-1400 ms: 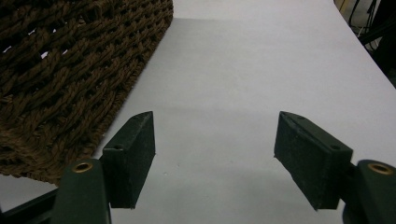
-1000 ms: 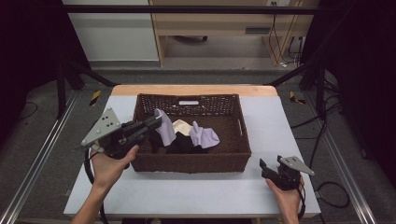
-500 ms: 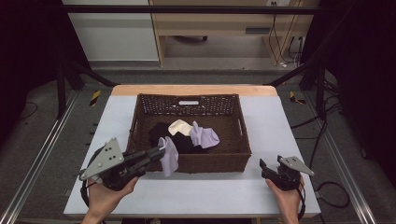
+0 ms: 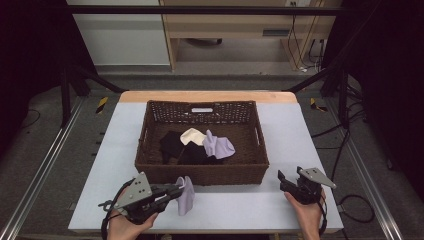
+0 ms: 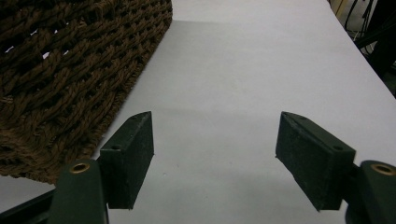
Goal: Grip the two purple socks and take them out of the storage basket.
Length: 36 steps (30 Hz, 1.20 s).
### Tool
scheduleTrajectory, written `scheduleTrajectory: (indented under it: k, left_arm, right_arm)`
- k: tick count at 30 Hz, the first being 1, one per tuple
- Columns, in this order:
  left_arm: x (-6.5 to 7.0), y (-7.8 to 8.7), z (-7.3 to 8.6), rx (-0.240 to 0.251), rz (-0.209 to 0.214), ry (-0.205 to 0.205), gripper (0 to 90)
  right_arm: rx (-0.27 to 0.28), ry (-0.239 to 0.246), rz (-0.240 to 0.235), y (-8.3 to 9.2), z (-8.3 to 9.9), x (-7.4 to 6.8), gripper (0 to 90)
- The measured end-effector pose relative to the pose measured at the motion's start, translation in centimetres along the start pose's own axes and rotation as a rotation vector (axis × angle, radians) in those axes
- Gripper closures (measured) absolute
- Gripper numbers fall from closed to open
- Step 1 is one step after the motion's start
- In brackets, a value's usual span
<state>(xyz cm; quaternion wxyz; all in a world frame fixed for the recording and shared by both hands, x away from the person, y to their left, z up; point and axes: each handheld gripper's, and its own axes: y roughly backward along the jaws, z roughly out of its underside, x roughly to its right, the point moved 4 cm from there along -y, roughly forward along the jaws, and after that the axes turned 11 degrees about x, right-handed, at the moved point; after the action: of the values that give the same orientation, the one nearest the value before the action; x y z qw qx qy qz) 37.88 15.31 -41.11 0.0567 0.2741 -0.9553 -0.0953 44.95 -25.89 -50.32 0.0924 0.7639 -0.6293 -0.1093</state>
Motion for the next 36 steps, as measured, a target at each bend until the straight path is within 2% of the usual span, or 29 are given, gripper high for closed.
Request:
scheduleTrajectory:
  k: [4, 12, 14, 18, 20, 21, 24, 27, 36]
  left_arm:
    - [-0.4, -0.8, 1.5, -0.046, -0.015, 0.000, 86.9]
    - [-1.4, -2.3, 5.1, -0.156, -0.030, 0.040, 86.7]
    - [-1.7, -2.5, 5.6, -0.182, -0.041, 0.038, 86.5]
    - [-2.1, -2.7, 6.2, -0.200, -0.054, 0.046, 85.5]
    - [-2.3, -2.9, 6.7, -0.216, -0.064, 0.041, 79.9]
    - [-2.4, -3.0, 6.9, -0.221, -0.074, 0.038, 73.4]
    - [-2.5, -2.9, 6.7, -0.203, -0.084, 0.047, 64.2]
    - [-2.4, -2.5, 5.8, -0.165, -0.100, 0.052, 58.7]
    - [-2.2, -0.9, 2.3, -0.059, -0.124, 0.037, 56.0]
  right_arm:
    - [-0.001, 0.001, 0.000, 0.0, 0.0, 0.0, 27.1]
    - [-0.001, 0.003, 0.001, 0.0, 0.0, 0.0, 26.2]
    - [-0.003, -0.001, 0.002, 0.0, 0.0, 0.0, 25.7]
    - [-0.003, -0.002, 0.004, 0.0, 0.0, 0.0, 25.2]
    - [-0.004, -0.003, 0.003, 0.0, 0.0, 0.0, 24.8]
    - [-0.002, -0.002, 0.004, 0.0, 0.0, 0.0, 24.5]
    - [-0.002, -0.004, 0.004, 0.0, 0.0, 0.0, 24.3]
    - [-0.005, -0.004, 0.004, -0.1, 0.0, 0.0, 24.1]
    - [-0.012, -0.008, 0.007, -0.1, 0.0, 0.1, 24.3]
